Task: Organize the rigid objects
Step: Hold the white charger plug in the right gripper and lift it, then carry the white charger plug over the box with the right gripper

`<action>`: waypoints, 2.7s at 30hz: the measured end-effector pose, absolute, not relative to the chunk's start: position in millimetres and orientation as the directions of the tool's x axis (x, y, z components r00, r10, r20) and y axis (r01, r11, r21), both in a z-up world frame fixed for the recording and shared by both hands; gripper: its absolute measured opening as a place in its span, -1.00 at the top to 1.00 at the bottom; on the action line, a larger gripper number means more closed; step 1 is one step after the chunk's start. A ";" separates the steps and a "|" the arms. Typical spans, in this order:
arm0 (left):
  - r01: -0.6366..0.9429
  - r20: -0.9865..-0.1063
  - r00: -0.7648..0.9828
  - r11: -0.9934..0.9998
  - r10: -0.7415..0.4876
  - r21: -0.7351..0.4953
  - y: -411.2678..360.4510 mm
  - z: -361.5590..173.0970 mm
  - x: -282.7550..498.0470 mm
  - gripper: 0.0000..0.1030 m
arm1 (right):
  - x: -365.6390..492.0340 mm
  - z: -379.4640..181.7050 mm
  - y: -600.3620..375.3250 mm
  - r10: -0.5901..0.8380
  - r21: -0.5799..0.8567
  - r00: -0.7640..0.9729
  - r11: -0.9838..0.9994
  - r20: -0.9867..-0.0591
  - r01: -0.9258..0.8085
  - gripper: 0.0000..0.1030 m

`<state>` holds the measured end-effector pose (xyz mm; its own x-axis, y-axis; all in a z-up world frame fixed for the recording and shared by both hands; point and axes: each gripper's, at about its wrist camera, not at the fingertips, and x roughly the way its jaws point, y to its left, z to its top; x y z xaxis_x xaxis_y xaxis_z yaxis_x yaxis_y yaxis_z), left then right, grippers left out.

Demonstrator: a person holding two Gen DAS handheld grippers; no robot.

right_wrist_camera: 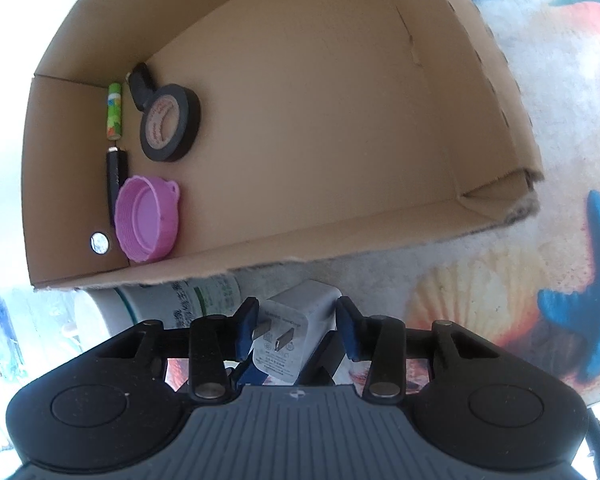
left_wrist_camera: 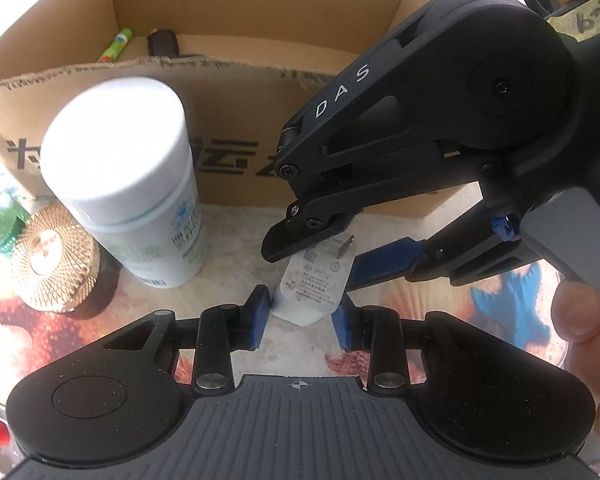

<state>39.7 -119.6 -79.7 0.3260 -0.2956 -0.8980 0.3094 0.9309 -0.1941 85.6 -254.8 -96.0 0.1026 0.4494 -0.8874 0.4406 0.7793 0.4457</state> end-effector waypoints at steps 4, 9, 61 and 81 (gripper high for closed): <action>0.328 -0.895 0.334 0.927 -0.295 -0.183 -122.0 -80.7 39.8 0.35 | 87.0 -95.9 -255.3 0.449 0.443 0.096 0.780 -0.888 0.442 0.12; 0.338 -0.892 0.338 0.923 -0.301 -0.183 -124.2 -82.2 43.3 0.35 | 91.7 -97.5 -254.2 0.444 0.436 0.092 0.782 -0.891 0.445 0.11; 0.458 -0.819 0.403 0.865 -0.408 -0.206 -129.7 15.8 15.1 0.36 | 43.5 32.9 -267.0 0.350 0.423 0.246 0.817 -0.904 0.392 0.10; 0.199 -0.835 0.469 0.955 -0.288 -0.218 -144.3 20.8 171.7 0.33 | 223.0 34.3 -245.1 0.414 0.445 0.234 0.890 -0.880 0.099 0.10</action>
<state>171.7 -144.3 20.8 0.4695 -0.2883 -0.8346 0.1994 0.9554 -0.2179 223.0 -245.1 34.3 0.2336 0.4140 -0.8798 0.0989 0.8900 0.4451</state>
